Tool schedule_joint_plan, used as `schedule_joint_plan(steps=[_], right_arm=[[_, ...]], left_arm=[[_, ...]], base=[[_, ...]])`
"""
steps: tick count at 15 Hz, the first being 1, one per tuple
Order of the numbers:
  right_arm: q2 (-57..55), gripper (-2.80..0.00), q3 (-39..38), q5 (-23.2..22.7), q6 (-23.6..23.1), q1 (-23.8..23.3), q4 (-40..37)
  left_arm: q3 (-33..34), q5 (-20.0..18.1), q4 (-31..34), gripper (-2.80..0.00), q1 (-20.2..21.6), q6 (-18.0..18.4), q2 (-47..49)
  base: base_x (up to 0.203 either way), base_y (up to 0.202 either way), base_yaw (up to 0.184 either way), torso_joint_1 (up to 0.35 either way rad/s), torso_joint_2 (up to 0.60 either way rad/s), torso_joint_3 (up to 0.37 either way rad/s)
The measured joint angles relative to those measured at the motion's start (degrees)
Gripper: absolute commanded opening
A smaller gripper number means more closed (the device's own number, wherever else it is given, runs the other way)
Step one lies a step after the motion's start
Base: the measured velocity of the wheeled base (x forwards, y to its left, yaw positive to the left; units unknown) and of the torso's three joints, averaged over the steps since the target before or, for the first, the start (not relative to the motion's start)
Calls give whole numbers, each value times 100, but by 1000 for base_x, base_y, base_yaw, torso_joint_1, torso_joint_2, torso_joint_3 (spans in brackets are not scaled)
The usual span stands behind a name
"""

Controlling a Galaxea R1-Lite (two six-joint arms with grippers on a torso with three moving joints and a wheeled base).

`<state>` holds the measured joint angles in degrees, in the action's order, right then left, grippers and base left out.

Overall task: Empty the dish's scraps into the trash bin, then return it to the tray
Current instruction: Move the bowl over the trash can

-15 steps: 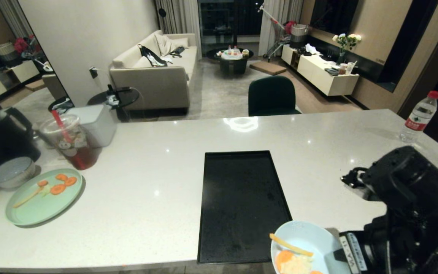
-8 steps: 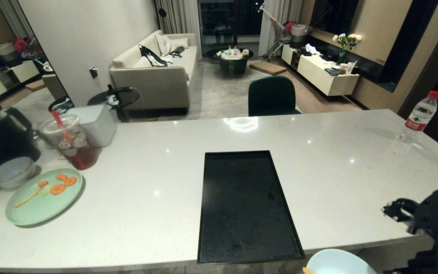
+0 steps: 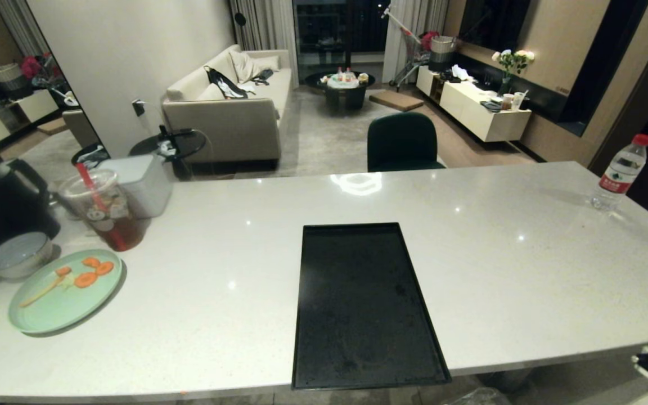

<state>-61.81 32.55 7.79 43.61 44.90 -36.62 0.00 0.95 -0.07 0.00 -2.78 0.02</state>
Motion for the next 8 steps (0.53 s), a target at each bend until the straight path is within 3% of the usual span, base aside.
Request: schedule_joint_plan(steps=[8], right_arm=[[812, -280, -353, 41, 190, -11, -428]], left_arm=[[0, -1, 0, -280, 0, 0, 0]], base=[[0, 0, 0, 0, 0, 0]])
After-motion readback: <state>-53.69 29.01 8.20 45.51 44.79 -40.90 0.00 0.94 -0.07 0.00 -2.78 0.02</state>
